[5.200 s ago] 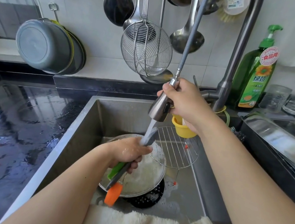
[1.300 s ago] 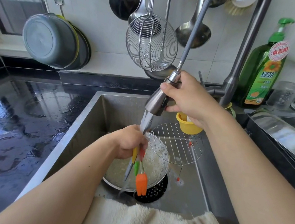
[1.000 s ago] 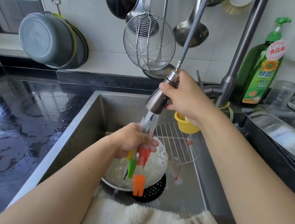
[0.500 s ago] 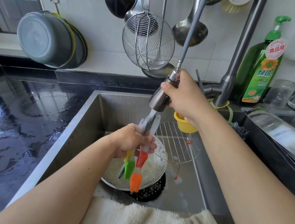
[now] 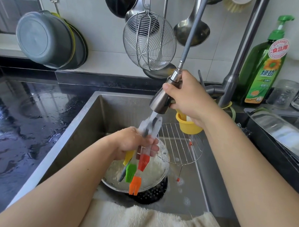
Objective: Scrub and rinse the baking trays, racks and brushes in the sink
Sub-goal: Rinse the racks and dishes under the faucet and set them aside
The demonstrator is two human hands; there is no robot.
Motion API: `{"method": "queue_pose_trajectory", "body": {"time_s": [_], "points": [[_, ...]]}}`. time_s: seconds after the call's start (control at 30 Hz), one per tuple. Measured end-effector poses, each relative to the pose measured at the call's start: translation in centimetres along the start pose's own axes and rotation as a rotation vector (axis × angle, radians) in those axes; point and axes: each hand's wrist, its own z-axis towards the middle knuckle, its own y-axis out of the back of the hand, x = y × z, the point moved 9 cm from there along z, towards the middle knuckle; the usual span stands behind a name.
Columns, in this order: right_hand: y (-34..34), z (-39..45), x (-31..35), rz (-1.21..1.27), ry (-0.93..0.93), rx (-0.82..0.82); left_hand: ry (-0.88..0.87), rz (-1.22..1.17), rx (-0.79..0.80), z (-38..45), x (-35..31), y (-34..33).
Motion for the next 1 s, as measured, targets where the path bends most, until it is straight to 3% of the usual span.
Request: {"method": "queue_pose_trajectory", "body": {"time_s": [0.2,0.33,0.47,0.73,0.87,1.0], "points": [[-1.0,-0.6,0.7,0.126,-0.036,0.132,-0.005,-0.157,0.024,0.1,-0.6,-0.2],[-1.3,-0.8,1.1,0.152,-0.042,0.122,-0.029,-0.219,0.066,0.4,-0.7,-0.4],[-1.1,-1.0,1.2,0.107,-0.058,0.162,-0.117,-0.241,-0.079,0.4,-1.7,0.9],[0.6,-1.4,1.2,-0.007,-0.088,0.221,-0.144,-0.764,-0.456,0.3,-1.1,4.9],[2.0,-1.3,0.5,-0.122,-0.119,0.191,-0.151,-0.777,-0.514,0.0,-1.0,5.9],[1.6,-1.5,0.8,-0.088,-0.116,0.221,-0.144,-0.669,-0.453,0.1,-1.1,5.4]]}}
